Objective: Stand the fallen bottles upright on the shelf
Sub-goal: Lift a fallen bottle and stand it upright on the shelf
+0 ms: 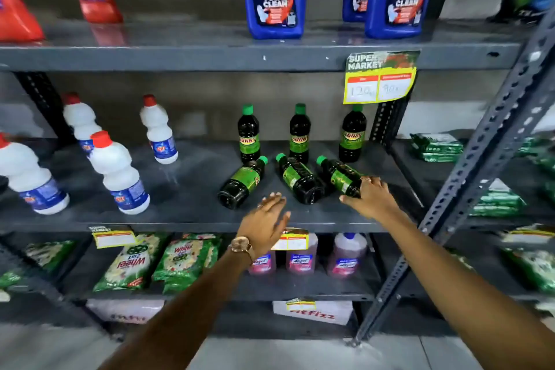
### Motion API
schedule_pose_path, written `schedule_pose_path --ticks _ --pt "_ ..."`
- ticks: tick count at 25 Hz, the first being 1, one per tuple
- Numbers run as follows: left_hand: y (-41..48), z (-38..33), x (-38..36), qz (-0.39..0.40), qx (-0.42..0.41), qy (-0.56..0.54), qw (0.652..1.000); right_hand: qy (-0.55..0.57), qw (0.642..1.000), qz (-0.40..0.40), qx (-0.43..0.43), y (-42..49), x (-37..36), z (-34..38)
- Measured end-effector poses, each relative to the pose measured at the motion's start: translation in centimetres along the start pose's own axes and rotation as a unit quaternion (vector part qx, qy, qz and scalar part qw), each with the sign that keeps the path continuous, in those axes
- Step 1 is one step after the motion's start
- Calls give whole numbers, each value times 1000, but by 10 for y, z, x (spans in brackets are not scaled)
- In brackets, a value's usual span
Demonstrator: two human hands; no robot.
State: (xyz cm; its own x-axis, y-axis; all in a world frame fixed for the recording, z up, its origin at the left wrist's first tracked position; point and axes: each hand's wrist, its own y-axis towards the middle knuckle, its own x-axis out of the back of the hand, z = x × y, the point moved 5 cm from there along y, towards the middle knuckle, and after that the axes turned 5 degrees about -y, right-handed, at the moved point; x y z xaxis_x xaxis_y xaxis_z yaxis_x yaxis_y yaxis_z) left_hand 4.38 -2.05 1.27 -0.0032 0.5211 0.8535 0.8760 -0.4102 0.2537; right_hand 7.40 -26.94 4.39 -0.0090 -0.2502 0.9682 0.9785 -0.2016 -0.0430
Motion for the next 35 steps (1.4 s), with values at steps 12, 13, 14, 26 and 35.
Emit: schedule_pose_path --ticks 12,13,14,26,35 --pt "61 41 -49 16 97 33 995 249 964 -8 -90 77 -32 -41" --pt "62 42 -49 10 91 44 995 289 952 -69 -73 75 -35 -44" --pt "62 42 -49 6 84 52 995 331 935 -120 -48 69 -35 -43" --pt "63 47 -52 0 90 66 994 504 851 -145 -12 84 -55 -33" --pt "63 46 -52 5 91 67 994 472 858 -197 -49 87 -58 -25"
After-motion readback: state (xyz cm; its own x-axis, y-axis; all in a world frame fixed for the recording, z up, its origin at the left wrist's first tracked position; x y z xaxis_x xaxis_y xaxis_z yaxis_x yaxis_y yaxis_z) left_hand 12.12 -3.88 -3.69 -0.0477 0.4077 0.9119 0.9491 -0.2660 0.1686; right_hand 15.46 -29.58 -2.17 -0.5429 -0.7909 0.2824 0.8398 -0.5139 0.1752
